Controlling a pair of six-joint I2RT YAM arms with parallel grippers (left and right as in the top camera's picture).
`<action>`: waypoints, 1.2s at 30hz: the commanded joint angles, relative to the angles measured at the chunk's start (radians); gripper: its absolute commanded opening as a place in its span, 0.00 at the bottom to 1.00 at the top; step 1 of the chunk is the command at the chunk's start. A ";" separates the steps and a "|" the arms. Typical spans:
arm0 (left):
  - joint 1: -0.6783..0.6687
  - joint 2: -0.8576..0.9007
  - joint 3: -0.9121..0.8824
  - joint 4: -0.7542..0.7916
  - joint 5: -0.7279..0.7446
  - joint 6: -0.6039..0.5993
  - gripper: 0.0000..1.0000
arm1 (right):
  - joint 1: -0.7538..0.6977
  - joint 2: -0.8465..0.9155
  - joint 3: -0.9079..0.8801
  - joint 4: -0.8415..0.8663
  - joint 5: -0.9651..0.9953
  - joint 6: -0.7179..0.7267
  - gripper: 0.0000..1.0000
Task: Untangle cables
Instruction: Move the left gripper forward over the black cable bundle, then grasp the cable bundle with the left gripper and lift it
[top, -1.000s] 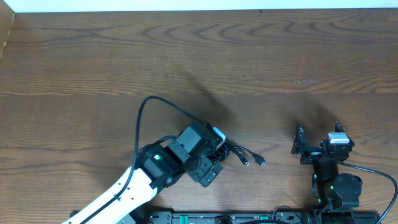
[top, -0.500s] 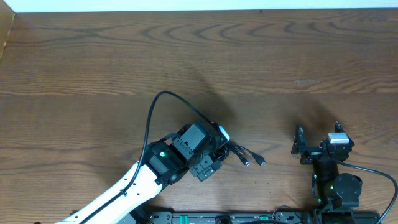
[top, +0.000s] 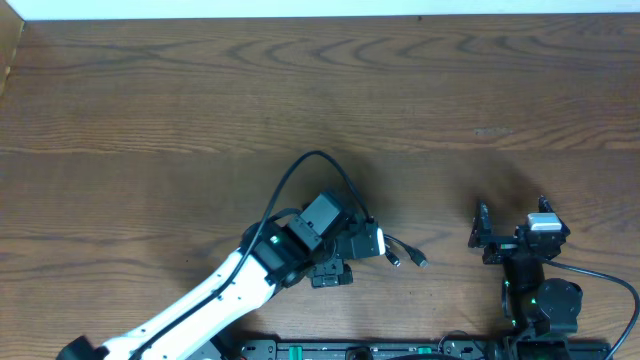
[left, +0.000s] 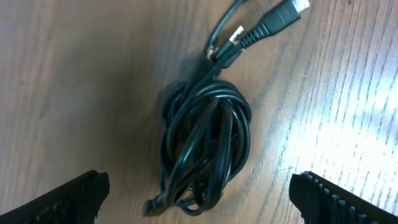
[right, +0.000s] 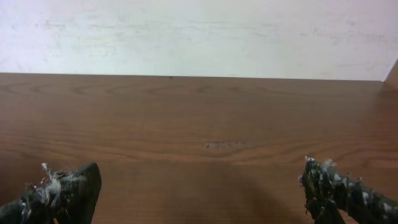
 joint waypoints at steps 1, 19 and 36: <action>-0.003 0.045 0.021 0.007 0.030 0.037 0.98 | -0.007 -0.005 -0.001 -0.006 0.001 0.010 0.99; -0.003 0.167 0.021 0.034 0.054 0.037 0.89 | -0.007 -0.005 -0.001 -0.006 0.000 0.010 0.99; -0.003 0.050 0.023 0.084 0.054 -0.050 0.08 | -0.007 -0.005 -0.001 -0.006 0.000 0.010 0.99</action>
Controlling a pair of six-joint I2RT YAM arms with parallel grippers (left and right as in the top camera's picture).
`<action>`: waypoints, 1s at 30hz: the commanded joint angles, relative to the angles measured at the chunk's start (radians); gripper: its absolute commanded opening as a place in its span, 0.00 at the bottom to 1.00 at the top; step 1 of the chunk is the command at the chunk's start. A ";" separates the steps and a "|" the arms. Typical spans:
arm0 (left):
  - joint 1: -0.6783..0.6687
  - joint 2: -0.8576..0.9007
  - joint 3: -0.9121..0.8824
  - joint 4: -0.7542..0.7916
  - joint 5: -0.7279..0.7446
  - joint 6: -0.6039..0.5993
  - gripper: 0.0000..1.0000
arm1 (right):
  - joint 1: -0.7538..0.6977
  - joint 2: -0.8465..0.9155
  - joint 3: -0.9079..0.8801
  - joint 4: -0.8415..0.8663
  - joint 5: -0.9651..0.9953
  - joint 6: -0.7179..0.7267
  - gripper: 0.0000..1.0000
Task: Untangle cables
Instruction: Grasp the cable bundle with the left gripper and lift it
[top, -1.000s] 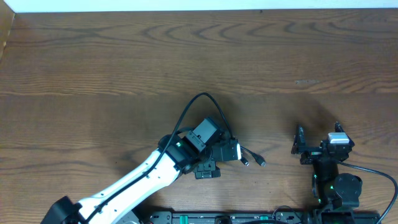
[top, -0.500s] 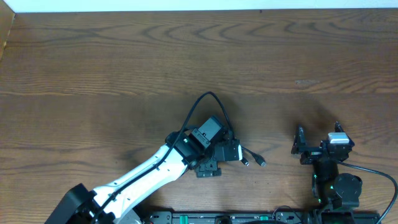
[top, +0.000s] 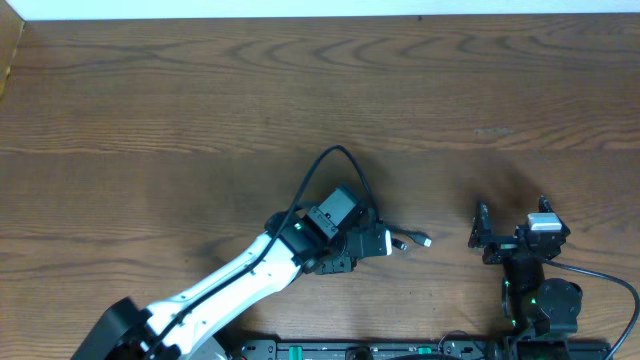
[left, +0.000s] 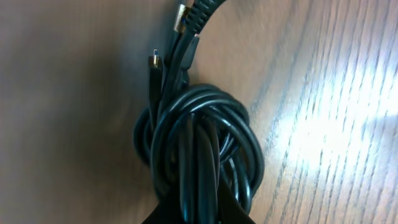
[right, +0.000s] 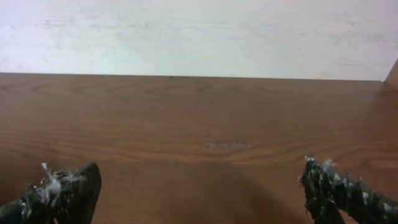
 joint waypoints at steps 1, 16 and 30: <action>-0.003 -0.100 0.023 0.021 0.013 -0.094 0.07 | -0.007 -0.005 -0.001 -0.006 0.000 0.010 0.99; -0.003 -0.440 0.023 0.148 0.013 -0.479 0.07 | -0.007 -0.005 -0.001 -0.006 0.000 0.010 0.99; -0.003 -0.517 0.023 0.225 0.050 -0.780 0.07 | -0.007 -0.005 -0.001 -0.006 0.001 0.010 0.99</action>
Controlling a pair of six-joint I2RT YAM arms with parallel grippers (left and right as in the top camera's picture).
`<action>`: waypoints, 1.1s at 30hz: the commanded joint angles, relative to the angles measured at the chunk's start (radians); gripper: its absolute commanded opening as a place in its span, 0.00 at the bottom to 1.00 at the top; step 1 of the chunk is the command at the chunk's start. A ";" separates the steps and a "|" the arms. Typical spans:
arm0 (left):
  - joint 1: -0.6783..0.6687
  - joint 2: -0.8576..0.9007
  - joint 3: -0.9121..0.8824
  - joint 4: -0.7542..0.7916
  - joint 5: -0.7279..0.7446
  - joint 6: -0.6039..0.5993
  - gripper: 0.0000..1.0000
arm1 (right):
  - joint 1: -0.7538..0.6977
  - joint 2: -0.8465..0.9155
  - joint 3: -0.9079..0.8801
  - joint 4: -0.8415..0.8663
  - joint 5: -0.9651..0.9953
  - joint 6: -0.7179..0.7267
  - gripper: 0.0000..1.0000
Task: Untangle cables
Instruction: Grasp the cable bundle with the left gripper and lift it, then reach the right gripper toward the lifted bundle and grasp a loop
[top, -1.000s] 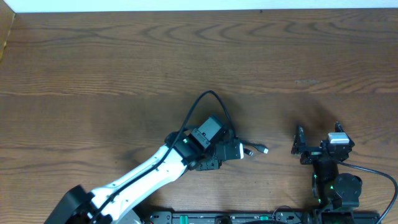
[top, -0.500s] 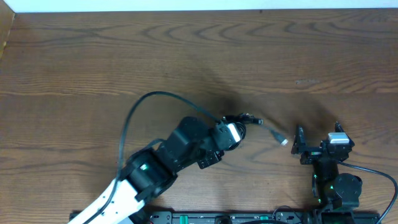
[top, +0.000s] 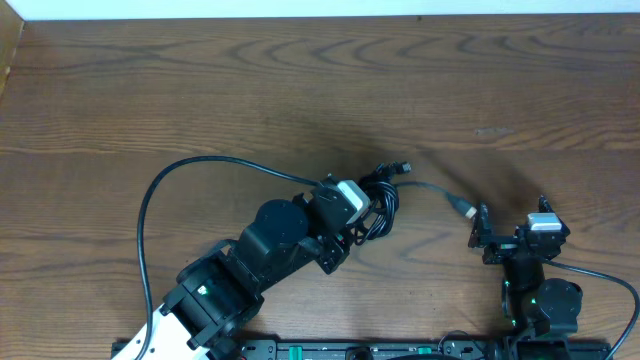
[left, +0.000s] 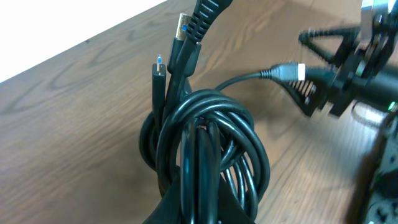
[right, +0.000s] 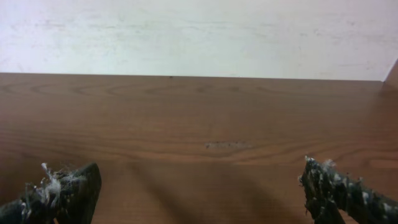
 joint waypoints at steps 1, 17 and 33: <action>-0.003 -0.012 0.022 0.027 0.069 -0.090 0.07 | -0.007 -0.005 -0.001 -0.006 0.000 0.010 0.99; -0.003 -0.021 0.022 0.090 0.218 -0.103 0.07 | -0.007 -0.005 0.007 0.021 -0.315 0.312 0.99; -0.003 -0.038 0.022 0.103 0.061 -0.069 0.07 | -0.007 0.145 0.323 -0.165 -0.412 0.267 0.99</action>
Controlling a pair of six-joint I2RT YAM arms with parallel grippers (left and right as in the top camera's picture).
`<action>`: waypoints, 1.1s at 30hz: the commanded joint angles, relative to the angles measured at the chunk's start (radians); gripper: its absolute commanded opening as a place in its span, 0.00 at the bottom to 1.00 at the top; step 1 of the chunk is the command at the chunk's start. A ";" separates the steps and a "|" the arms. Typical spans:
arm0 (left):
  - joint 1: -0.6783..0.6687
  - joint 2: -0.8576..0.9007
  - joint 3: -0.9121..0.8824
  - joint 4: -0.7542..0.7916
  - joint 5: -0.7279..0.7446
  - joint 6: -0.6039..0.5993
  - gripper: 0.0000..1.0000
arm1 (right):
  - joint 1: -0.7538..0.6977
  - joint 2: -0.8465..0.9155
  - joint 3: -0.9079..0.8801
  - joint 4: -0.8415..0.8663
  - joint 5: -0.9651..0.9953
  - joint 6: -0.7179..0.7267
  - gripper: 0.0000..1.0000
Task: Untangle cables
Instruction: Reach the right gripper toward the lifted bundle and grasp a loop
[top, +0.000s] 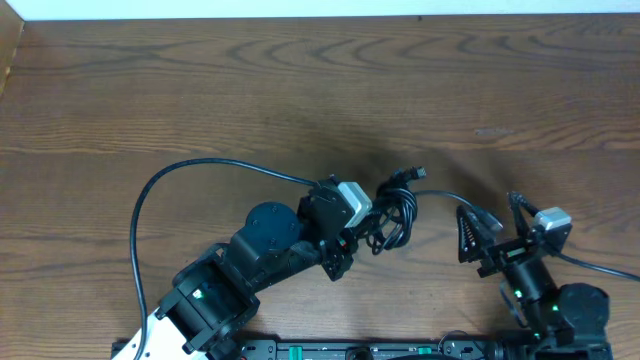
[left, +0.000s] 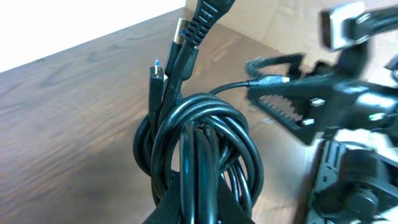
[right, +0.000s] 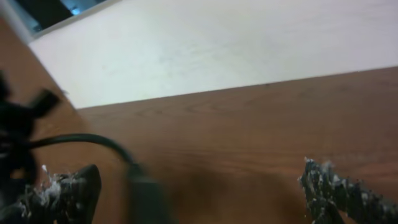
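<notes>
A black cable bundle (top: 398, 214) hangs in a tight knot off the table, with my left gripper (top: 362, 228) shut on its lower loops. In the left wrist view the bundle (left: 200, 140) rises from the left gripper (left: 199, 200), and two plugs (left: 186, 34) stick up from it. One thin cable end (top: 468, 214) runs right to a plug (left: 268, 81). This plug (right: 146, 194) lies, blurred, between the fingers of my open right gripper (right: 199, 190), nearer its left finger. The right gripper (top: 488, 236) points left toward the bundle.
The brown wooden table (top: 300, 90) reaches to a white wall at the back. The left arm's own black lead (top: 150, 200) loops over the table to the left. Both arm bases stand at the front edge.
My right gripper faced the far wall and now points left, with the loose plug between its open fingers. The left gripper and bundle have shifted slightly right.
My left gripper stood open above the bundle lying on the table. Then it was shut on the bundle. Then it held the bundle up, turned toward the right arm, one cable end trailing right. Now the right gripper's open fingers stand around that end.
</notes>
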 joint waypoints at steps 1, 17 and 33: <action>-0.003 -0.017 0.022 0.025 -0.084 0.018 0.07 | -0.007 0.084 0.091 -0.025 -0.076 -0.045 0.99; -0.003 -0.017 0.022 0.095 -0.189 0.008 0.07 | -0.007 0.388 0.317 -0.033 -0.602 -0.180 0.99; -0.003 0.034 0.022 0.271 0.014 -0.044 0.07 | -0.007 0.388 0.316 0.172 -0.690 0.064 0.95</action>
